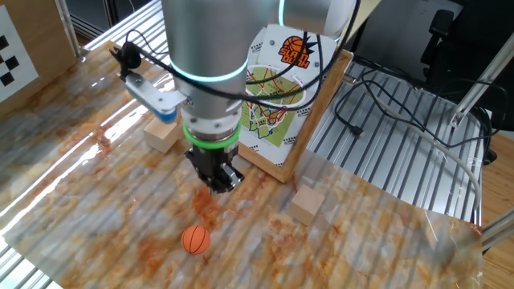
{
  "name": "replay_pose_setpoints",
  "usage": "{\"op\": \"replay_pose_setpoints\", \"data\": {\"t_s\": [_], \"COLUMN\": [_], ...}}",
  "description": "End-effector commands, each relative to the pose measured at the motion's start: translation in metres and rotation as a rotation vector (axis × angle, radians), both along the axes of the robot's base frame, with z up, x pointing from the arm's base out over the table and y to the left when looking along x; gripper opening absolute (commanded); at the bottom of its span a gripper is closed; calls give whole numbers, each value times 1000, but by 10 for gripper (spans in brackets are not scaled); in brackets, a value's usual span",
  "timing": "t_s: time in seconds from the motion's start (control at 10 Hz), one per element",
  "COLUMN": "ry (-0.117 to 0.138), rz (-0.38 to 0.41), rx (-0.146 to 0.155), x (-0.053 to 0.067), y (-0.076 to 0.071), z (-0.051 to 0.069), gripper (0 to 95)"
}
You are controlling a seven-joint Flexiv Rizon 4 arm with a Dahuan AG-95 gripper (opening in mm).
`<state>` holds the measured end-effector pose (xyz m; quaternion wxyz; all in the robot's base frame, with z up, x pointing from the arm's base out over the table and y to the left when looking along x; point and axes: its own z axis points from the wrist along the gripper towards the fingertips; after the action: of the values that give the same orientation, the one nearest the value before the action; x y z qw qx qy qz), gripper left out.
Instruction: Grab a basketball, release it and shoot it into the basket
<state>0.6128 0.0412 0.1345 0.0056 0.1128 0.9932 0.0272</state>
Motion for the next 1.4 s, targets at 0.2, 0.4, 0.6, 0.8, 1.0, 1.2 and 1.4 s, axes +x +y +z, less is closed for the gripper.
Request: {"op": "replay_pose_setpoints", "data": {"t_s": [0.2, 0.4, 0.6, 0.8, 1.0, 1.2, 1.4], "ry": [8, 18, 19, 18, 19, 19, 25], "rz": [-9, -7, -3, -3, -1, 9, 25], "rx": [-2, -6, -4, -7, -20, -15, -23], "x": [16, 23, 25, 25, 25, 25, 25], "y": [5, 6, 6, 6, 6, 6, 6], "z": [-2, -3, -5, -5, -5, -5, -5], "gripper": [0, 0, 0, 0, 0, 0, 0]}}
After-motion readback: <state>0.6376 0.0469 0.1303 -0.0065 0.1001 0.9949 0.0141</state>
